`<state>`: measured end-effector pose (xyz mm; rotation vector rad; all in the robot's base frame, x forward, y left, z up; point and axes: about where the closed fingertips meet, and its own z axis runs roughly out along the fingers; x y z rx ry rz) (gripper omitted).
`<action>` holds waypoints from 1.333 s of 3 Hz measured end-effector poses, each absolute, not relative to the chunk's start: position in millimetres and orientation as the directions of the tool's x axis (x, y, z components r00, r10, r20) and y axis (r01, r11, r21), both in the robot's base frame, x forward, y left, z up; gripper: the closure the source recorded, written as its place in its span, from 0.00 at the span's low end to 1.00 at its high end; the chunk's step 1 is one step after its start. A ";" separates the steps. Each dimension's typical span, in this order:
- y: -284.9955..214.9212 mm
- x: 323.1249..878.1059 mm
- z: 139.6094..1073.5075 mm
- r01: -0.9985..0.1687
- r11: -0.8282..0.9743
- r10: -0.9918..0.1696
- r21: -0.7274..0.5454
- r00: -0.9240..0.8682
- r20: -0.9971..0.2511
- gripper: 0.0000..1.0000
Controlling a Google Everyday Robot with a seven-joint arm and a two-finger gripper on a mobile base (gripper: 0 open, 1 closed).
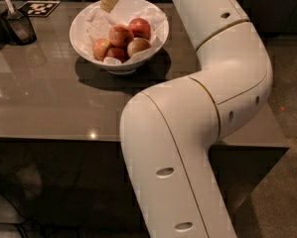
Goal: Pick apple from white bowl
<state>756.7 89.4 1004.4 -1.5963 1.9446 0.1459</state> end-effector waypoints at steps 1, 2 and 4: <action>89.4 756.7 1004.4 -0.920 0.267 -0.852 -0.288 -0.086 -0.516 1.00; 89.5 756.7 1004.4 -0.920 0.267 -0.852 -0.288 -0.086 -0.516 0.81; 89.5 756.7 1004.4 -0.920 0.267 -0.852 -0.288 -0.086 -0.516 0.34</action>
Offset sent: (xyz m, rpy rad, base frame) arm 0.0000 0.0000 0.0000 0.0000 0.0000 0.0000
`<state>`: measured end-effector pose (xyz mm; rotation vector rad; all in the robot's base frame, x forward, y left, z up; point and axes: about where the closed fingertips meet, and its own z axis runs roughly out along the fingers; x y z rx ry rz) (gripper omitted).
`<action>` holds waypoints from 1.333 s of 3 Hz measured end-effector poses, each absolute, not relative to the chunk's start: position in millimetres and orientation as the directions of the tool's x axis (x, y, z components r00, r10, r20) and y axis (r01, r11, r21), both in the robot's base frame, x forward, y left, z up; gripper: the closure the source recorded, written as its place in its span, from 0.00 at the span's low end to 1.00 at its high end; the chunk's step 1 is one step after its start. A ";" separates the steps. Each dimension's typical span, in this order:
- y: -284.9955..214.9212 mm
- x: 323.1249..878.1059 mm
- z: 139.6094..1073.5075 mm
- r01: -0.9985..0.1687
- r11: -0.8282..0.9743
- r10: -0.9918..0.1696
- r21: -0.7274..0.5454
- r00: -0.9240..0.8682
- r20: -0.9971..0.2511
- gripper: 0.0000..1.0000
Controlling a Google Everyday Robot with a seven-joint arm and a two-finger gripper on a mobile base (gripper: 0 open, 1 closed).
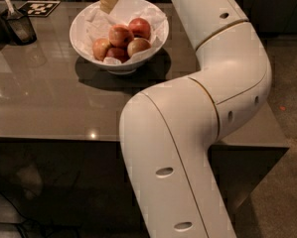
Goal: Pick apple from white bowl
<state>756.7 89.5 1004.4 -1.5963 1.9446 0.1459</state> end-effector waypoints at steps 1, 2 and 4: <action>89.5 756.7 1004.4 -0.920 0.267 -0.852 -0.288 -0.086 -0.516 0.11; 89.5 756.8 1004.4 -0.920 0.267 -0.852 -0.288 -0.086 -0.516 0.00; 78.4 757.7 989.9 -0.920 0.294 -0.863 -0.259 -0.139 -0.486 0.00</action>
Offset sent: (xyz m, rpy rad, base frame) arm 0.0000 0.0000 0.0000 0.0000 0.0000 0.0000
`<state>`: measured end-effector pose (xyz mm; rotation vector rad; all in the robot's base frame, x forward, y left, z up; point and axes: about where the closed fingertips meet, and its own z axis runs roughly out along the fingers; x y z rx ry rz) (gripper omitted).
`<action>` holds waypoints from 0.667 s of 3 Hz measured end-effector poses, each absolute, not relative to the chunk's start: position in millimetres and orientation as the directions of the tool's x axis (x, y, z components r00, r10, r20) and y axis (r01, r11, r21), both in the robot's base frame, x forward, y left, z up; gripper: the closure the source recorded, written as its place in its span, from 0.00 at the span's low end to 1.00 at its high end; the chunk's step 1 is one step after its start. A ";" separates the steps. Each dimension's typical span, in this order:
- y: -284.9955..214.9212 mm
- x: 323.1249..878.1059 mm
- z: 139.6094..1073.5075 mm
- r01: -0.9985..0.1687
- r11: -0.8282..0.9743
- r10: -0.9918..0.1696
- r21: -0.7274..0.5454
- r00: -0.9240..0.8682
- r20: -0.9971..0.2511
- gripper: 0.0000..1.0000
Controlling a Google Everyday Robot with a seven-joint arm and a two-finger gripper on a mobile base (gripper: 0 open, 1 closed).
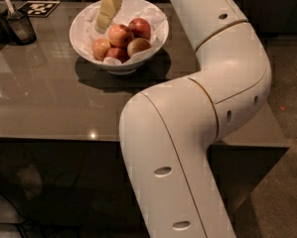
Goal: Pick apple from white bowl
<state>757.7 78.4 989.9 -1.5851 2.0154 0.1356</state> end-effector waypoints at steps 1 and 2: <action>61.4 759.6 975.2 -0.912 0.342 -0.862 -0.227 -0.208 -0.462 0.00; 53.9 762.6 959.8 -0.907 0.374 -0.852 -0.192 -0.255 -0.457 0.00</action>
Offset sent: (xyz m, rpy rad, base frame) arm 0.0001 -0.0413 -0.0415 -0.0227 0.1290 -0.1363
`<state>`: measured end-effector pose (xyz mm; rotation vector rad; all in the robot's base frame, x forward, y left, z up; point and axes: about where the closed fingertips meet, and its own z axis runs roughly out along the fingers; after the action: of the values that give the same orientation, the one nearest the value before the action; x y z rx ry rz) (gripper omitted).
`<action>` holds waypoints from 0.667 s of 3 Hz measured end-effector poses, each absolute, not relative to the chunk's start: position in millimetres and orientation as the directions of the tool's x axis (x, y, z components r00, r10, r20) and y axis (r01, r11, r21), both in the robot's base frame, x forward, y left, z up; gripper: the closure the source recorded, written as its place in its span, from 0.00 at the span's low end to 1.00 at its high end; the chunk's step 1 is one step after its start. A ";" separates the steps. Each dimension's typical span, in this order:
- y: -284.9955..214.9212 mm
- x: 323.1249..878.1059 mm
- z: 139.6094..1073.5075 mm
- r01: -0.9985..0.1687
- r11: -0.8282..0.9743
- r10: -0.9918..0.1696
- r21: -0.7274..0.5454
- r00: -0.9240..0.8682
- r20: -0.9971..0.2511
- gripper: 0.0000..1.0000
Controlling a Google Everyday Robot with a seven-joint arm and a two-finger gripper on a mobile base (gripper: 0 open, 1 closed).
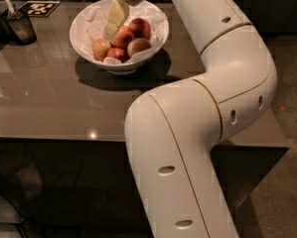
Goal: Pick apple from white bowl
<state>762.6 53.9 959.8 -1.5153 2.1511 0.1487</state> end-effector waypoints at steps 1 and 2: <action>55.9 762.6 943.7 -0.912 0.383 -0.844 -0.150 -0.279 -0.458 0.00; 67.7 761.2 929.5 -0.921 0.374 -0.835 -0.104 -0.286 -0.471 0.00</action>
Offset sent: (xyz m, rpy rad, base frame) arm -0.0082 0.0204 -0.0399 0.0690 0.1373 0.0221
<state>761.2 67.7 929.5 -1.5164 2.1903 0.2592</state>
